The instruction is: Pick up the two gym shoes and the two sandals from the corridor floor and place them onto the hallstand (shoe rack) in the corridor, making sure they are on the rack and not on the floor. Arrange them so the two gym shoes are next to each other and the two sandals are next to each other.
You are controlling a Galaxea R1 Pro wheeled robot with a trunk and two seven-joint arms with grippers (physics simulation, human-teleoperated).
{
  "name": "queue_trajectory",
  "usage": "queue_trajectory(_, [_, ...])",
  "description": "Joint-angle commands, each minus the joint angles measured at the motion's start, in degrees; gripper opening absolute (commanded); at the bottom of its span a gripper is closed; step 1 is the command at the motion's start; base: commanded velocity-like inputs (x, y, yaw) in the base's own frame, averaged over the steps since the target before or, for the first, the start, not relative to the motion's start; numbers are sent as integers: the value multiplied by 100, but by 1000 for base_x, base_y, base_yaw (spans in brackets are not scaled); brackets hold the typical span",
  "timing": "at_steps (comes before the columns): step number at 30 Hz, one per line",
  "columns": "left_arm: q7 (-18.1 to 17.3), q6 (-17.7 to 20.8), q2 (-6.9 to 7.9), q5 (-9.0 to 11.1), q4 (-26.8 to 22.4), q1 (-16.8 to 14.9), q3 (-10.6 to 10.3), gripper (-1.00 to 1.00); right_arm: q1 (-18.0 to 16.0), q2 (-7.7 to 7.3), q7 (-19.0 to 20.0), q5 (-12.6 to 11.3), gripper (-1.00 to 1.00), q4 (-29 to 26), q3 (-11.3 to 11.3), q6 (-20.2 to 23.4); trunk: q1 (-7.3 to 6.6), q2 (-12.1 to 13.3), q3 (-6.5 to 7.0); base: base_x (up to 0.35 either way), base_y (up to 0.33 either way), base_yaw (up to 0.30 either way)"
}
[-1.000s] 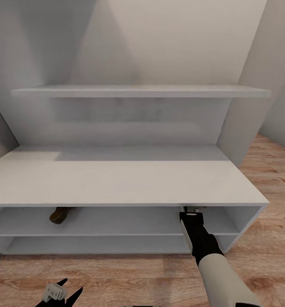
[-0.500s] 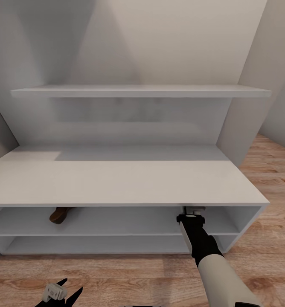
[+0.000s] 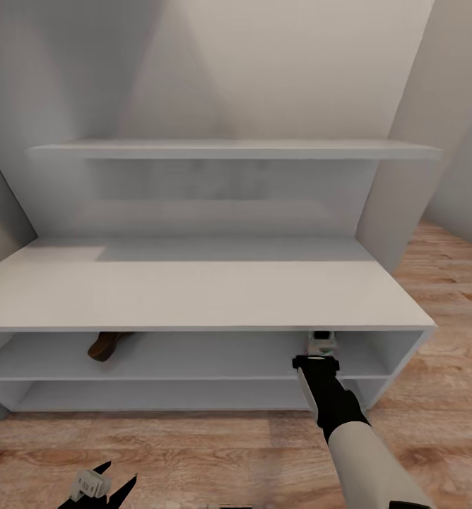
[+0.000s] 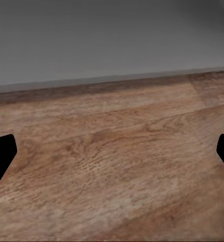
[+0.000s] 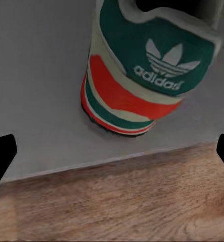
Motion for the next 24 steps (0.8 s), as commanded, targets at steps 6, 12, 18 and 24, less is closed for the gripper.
queue_trajectory(6, [-35,-3,0,23,7,-2,10,100,-3,7,15,54,100,-7,-20,37,-4,-2,-5,-323,0,0])
queue_trajectory(12, [-35,-3,0,23,7,-2,10,100,-3,7,15,56,100,-7,-20,37,-4,-2,-5,-336,0,0])
queue_trajectory(18, [-35,-3,0,23,7,-2,10,100,-3,7,15,55,100,-7,-20,37,-4,-2,-5,-337,0,0])
queue_trajectory(24, [-35,0,0,23,7,-2,10,100,-3,7,15,56,100,-7,-20,37,-4,-2,-5,-322,-41,0])
